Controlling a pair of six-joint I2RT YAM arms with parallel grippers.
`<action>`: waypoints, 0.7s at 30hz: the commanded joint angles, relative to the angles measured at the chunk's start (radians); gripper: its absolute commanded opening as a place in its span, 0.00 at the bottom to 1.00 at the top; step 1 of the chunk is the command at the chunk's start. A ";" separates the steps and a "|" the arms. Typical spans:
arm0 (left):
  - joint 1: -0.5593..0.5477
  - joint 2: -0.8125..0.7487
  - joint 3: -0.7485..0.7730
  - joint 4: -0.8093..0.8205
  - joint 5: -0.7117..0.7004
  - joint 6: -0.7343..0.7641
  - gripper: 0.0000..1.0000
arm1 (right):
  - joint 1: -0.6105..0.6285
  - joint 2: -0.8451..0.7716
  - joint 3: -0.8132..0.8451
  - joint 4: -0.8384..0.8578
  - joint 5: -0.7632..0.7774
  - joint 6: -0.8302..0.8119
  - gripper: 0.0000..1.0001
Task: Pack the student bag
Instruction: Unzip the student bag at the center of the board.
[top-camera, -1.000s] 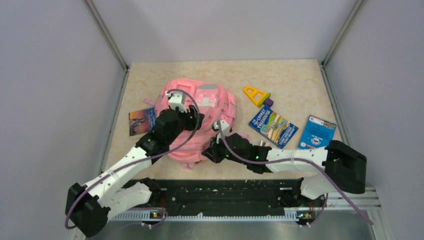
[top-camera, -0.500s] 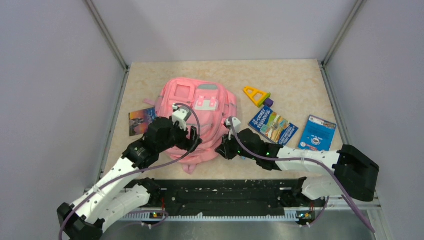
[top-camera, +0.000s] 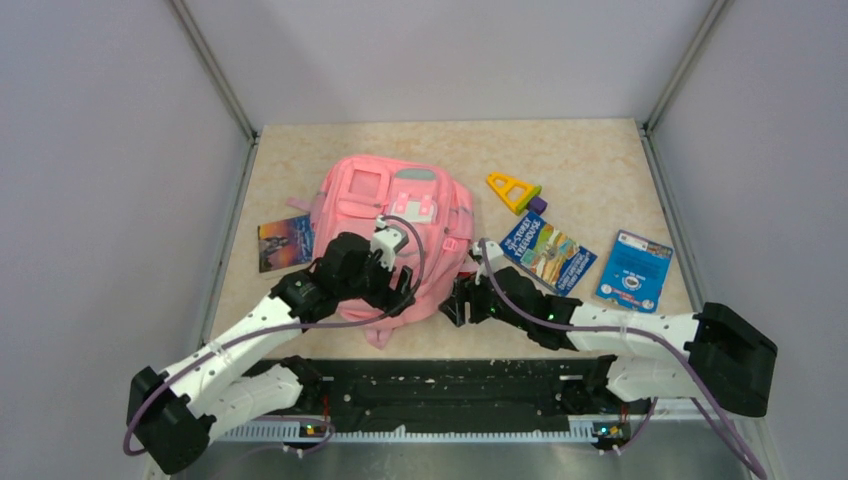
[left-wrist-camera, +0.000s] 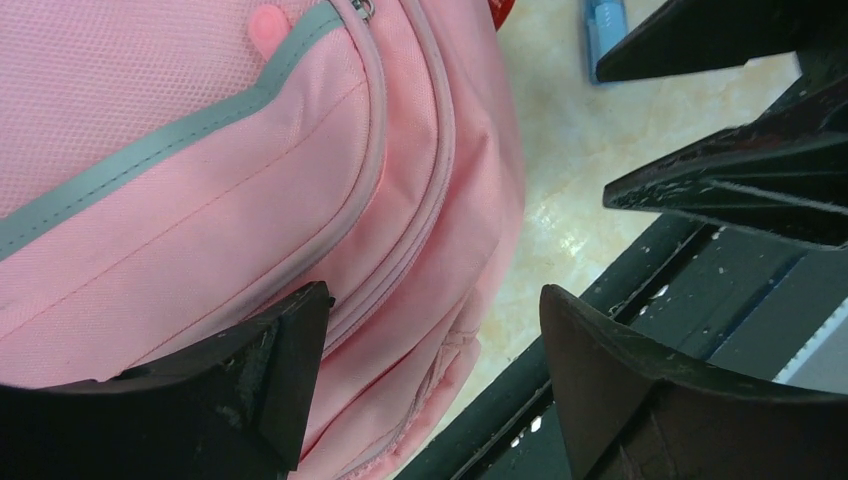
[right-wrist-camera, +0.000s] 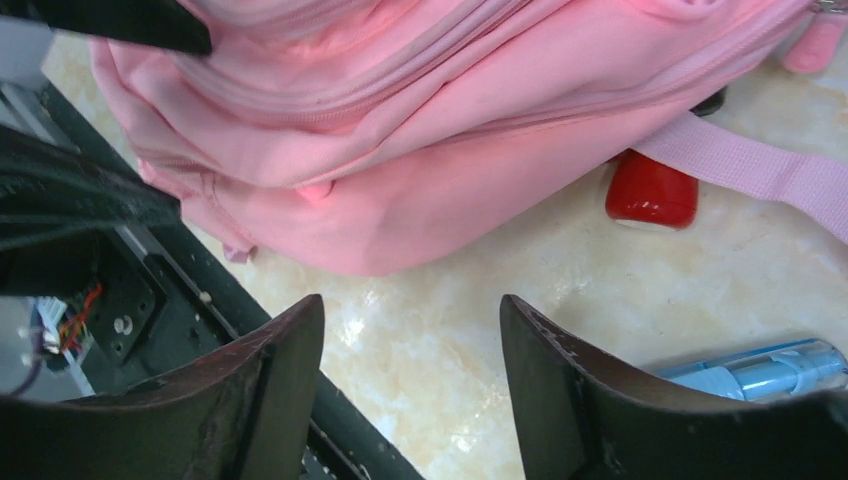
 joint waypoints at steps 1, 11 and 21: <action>-0.068 0.065 0.037 0.015 -0.105 0.010 0.81 | -0.049 -0.040 -0.044 0.049 0.031 0.090 0.68; -0.218 0.169 0.095 -0.009 -0.490 0.030 0.81 | -0.055 -0.099 -0.089 0.084 0.043 0.090 0.78; -0.263 0.214 0.163 -0.045 -0.563 0.011 0.21 | -0.057 -0.038 -0.142 0.233 0.050 0.161 0.80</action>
